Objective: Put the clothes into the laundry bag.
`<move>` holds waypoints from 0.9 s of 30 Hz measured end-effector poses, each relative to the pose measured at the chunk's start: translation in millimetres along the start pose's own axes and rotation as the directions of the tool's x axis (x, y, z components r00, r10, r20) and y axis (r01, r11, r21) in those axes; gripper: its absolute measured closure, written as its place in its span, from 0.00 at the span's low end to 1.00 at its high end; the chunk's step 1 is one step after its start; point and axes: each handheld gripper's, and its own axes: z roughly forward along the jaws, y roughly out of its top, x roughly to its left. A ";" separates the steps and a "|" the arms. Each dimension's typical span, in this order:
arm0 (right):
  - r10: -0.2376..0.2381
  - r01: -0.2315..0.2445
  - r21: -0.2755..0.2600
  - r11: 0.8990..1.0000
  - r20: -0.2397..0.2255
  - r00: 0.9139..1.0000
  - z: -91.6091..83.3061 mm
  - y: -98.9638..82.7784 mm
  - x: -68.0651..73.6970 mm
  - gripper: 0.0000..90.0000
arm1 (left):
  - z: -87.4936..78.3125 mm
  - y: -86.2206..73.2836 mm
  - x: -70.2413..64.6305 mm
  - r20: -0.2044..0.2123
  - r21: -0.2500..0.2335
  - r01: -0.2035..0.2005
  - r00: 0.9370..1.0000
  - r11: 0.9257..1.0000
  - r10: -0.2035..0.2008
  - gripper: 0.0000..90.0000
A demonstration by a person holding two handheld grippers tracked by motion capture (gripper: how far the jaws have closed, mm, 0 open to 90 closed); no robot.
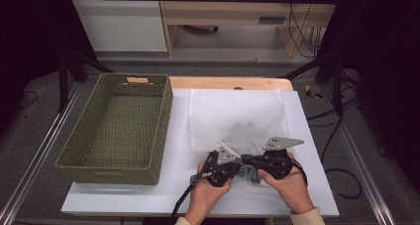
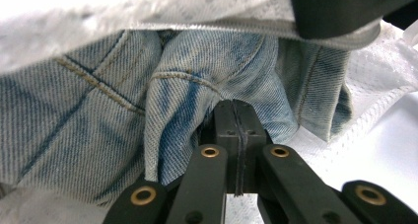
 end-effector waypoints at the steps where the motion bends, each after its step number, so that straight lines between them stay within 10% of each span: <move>1: -0.001 0.000 0.004 1.000 0.003 1.000 0.0 0.1 -0.1 0.99 | 0.2 0.6 1.3 -0.003 0.000 -0.005 1.000 1.000 0.005 1.00; 27: -0.004 0.003 0.025 1.000 0.011 1.000 -4.9 -5.3 -1.6 1.00 | 5.4 8.5 12.3 -0.041 -0.013 0.026 0.999 1.000 -0.026 1.00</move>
